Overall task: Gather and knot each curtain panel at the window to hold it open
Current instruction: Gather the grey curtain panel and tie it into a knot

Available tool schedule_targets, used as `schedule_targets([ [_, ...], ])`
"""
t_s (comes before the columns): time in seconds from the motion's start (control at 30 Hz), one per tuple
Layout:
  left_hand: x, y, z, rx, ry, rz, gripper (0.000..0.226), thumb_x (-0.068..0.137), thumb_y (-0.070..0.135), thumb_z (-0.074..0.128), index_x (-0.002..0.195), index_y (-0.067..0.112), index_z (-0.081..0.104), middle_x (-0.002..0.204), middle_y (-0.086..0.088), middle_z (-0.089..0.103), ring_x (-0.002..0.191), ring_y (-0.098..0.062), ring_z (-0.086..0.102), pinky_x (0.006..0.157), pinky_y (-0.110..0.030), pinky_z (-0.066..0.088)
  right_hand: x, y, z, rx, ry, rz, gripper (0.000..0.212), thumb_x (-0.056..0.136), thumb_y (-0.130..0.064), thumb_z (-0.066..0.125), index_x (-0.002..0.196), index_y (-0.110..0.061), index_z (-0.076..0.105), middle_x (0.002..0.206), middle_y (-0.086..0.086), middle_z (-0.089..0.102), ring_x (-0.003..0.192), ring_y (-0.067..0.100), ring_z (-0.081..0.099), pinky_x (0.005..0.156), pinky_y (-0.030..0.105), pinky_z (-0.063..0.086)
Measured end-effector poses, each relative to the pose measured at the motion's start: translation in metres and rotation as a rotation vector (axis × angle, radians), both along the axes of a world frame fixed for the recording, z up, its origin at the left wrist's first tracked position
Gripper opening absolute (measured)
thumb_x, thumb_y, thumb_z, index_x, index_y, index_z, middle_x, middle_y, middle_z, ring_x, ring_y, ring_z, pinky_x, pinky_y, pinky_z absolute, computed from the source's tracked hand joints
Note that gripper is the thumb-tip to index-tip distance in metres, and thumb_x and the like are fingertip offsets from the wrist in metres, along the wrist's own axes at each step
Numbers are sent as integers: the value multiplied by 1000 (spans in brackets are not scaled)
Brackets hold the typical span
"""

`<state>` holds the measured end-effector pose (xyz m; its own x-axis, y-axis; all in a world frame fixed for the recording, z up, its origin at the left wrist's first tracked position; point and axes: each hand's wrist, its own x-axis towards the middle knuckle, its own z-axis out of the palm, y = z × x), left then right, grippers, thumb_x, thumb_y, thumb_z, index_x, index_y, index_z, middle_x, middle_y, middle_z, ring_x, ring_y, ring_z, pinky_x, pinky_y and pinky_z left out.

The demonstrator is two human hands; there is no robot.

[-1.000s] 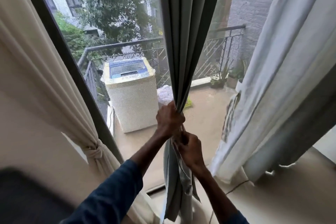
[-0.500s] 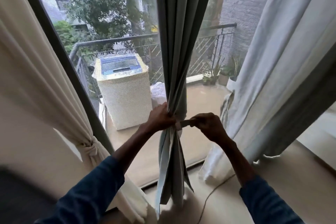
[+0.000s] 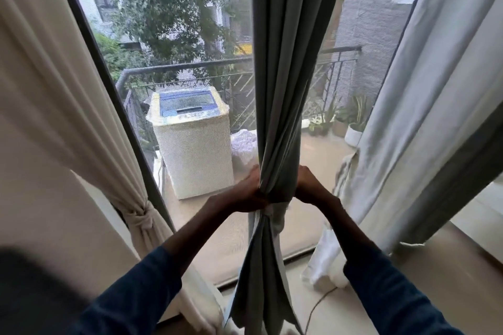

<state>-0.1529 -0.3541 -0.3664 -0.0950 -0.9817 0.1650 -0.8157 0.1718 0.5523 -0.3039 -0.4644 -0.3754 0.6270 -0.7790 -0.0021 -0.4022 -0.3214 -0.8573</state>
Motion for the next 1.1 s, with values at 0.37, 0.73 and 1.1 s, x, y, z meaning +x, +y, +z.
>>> schedule_targets([
  [0.37, -12, -5, 19, 46, -494, 189, 31, 92, 37, 61, 96, 6, 61, 93, -17, 64, 88, -35, 64, 65, -32, 33, -6, -11, -10, -82, 157, -94, 26, 69, -20, 73, 79, 2, 63, 76, 19, 66, 69, 22, 60, 64, 39, 49],
  [0.73, -13, -20, 21, 41, -474, 315, 25, 93, 25, 57, 107, 4, 62, 106, -20, 65, 100, -39, 60, 69, -31, 29, -8, 64, -45, -253, -318, -480, 15, 81, -7, 76, 92, -13, 68, 77, -11, 69, 68, -3, 66, 60, 5, 44],
  [1.1, -11, -27, 6, 41, -186, 382, 18, 88, 12, 58, 101, 1, 58, 97, -22, 64, 90, -42, 60, 63, -29, 27, 6, 91, -64, -163, -74, -190, 27, 88, -40, 72, 82, -14, 75, 74, 2, 76, 67, 8, 69, 61, 27, 51],
])
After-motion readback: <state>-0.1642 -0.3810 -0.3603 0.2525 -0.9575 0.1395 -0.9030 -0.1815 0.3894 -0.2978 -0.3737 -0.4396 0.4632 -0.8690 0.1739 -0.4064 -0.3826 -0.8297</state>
